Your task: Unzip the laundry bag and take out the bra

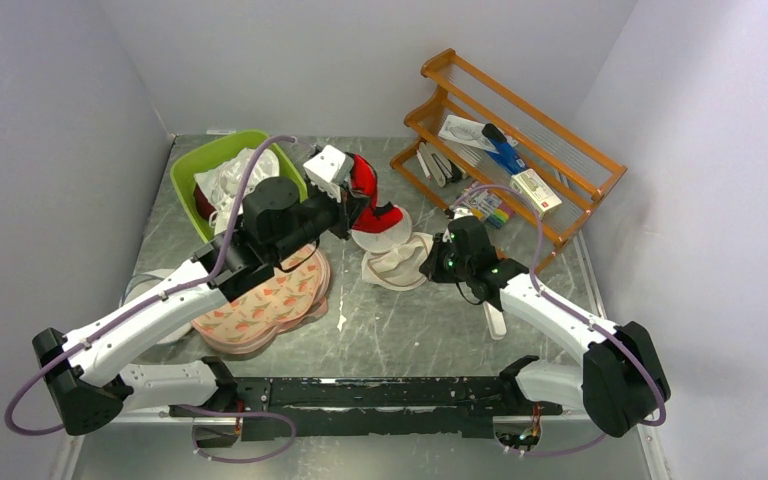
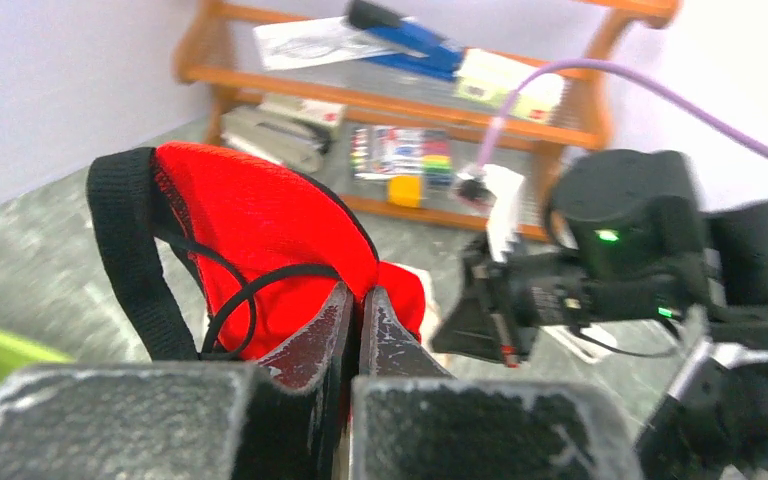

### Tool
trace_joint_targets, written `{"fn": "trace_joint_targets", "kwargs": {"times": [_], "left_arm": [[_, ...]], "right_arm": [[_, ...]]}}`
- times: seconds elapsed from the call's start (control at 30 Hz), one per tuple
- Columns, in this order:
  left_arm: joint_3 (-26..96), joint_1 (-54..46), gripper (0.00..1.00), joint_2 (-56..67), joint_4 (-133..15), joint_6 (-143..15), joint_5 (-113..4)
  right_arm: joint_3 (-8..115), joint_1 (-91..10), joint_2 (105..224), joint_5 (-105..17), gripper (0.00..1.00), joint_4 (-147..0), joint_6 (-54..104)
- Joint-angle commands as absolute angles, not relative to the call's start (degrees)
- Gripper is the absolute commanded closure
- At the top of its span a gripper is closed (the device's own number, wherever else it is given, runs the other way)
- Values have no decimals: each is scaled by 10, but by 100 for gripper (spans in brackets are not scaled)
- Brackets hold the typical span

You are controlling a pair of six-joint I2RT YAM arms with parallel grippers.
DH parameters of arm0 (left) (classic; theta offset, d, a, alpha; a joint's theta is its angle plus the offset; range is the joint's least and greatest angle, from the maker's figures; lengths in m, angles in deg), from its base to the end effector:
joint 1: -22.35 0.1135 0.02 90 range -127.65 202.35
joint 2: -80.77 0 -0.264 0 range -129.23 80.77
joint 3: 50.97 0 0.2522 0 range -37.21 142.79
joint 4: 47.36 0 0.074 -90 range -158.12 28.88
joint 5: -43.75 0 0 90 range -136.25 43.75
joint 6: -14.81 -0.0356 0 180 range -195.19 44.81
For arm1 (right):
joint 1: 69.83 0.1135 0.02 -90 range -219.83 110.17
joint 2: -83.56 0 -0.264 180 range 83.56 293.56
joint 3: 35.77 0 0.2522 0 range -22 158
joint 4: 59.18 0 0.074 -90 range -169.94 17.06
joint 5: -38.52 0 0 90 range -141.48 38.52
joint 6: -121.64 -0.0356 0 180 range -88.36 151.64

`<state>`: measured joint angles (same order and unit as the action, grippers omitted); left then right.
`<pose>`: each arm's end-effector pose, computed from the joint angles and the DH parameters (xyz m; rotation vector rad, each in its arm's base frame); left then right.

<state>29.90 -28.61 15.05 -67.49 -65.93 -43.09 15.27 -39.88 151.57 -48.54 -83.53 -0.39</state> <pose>0.1678 -0.2038 0.4106 0.5689 1.6154 -0.7465 0.2111 0.1237 0.2123 0.0155 2.3695 0.6040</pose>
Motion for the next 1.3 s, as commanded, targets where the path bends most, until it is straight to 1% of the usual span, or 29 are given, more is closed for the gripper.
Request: {"fn": "trace_joint_targets", "kwargs": {"times": [0.0, 0.07, 0.13, 0.3, 0.43, 0.63, 0.8, 0.93, 1.1, 1.27], "left_arm": [[318, -275, 93, 152, -712, -648, -245], [328, -262, 93, 144, -739, -633, -187], [338, -238, 93, 131, -768, -622, -153], [373, -123, 93, 89, -873, -560, -159], [398, -9, 93, 45, -934, -502, -224], [398, 113, 93, -19, -937, -449, -357], [399, 197, 93, -83, -923, -380, -410], [424, 238, 93, -138, -905, -350, -454], [455, 285, 93, -208, -877, -331, -477], [497, 306, 93, -277, -844, -354, -506]], "right_arm": [[157, -401, 1513, -492, 100, -829, 4], [156, -402, 1512, -492, 100, -829, 5], [158, -401, 1514, -492, 100, -830, 5], [158, -401, 1513, -493, 100, -831, 7], [157, -401, 1509, -494, 100, -832, 7], [160, -401, 1511, -492, 100, -833, 7], [159, -401, 1508, -492, 100, -832, 8], [159, -401, 1508, -491, 100, -832, 9], [161, -401, 1515, -490, 100, -828, 12], [164, -402, 1523, -486, 100, -825, 14]]}}
